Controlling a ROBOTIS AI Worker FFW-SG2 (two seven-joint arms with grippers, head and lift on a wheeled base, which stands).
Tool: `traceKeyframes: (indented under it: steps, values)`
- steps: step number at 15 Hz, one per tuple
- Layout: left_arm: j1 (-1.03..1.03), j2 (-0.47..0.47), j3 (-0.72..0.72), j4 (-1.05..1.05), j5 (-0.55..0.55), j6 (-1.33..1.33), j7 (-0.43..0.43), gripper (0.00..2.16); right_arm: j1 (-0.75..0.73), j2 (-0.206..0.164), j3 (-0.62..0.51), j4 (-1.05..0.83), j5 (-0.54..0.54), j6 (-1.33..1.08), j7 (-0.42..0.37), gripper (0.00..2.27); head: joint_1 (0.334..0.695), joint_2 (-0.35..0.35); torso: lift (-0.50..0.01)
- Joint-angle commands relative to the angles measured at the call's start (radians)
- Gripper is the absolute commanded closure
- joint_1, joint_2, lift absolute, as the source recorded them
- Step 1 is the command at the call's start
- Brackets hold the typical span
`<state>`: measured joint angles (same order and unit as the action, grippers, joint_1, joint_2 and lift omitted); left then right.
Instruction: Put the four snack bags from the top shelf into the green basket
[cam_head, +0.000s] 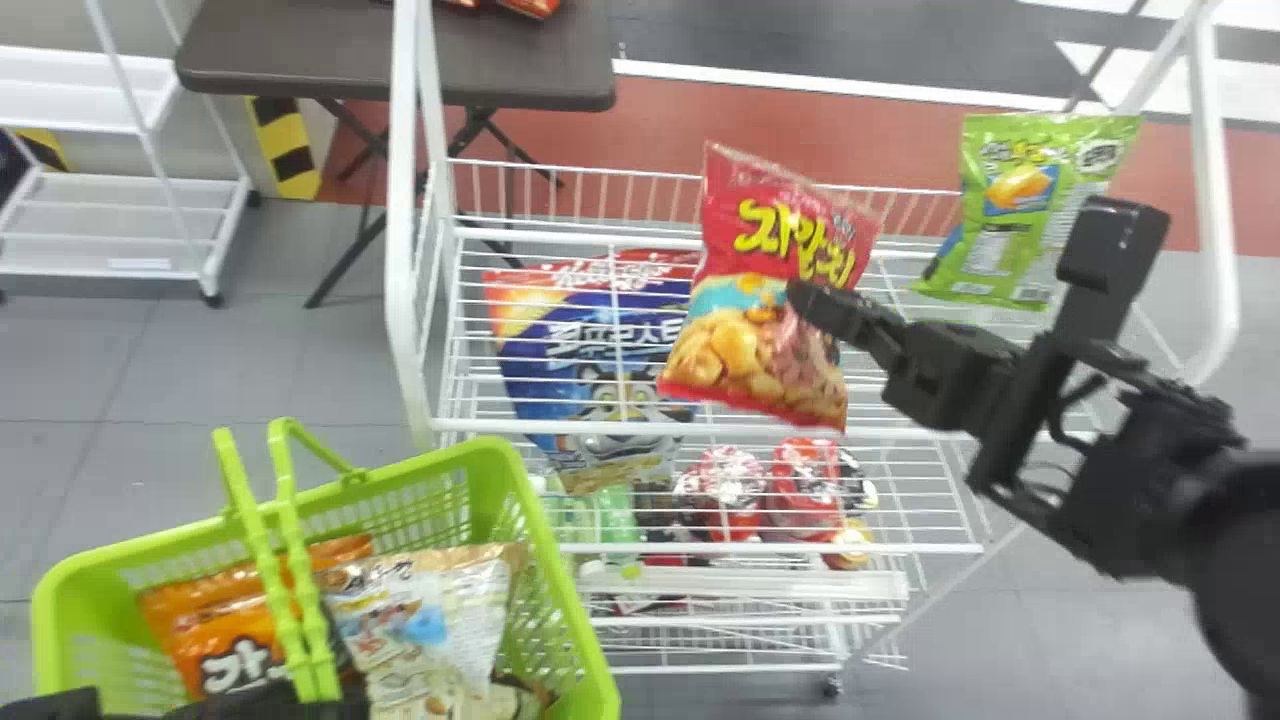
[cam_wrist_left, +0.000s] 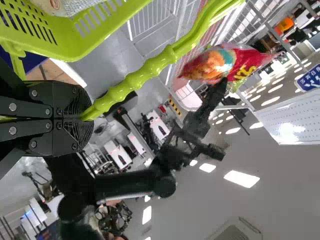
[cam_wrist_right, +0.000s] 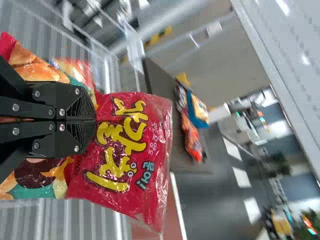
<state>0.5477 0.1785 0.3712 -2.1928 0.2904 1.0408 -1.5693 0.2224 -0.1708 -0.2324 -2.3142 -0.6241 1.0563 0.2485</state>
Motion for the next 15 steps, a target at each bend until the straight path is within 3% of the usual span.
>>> traceKeyframes:
  steps: [1,9,13,15]
  values:
    - [-0.015,-0.002,0.000,-0.007,0.000,0.014,-0.011,2.15,0.068,0.001,0.048,-0.102,-0.062,0.143,0.005,2.25,0.695,-0.057,-0.006]
    - [-0.028,-0.008,-0.015,-0.025,0.000,0.054,-0.011,2.15,-0.015,-0.001,0.352,-0.122,-0.077,0.514,-0.003,2.25,0.695,0.267,-0.006]
    - [-0.026,-0.014,-0.032,-0.051,-0.003,0.066,-0.011,2.15,-0.133,0.013,0.573,0.021,-0.025,0.465,-0.058,2.25,0.695,0.350,-0.006]
    - [-0.026,-0.016,-0.037,-0.054,-0.002,0.066,-0.011,2.15,-0.187,0.060,0.676,0.130,0.018,0.410,-0.058,2.25,0.695,0.350,-0.006]
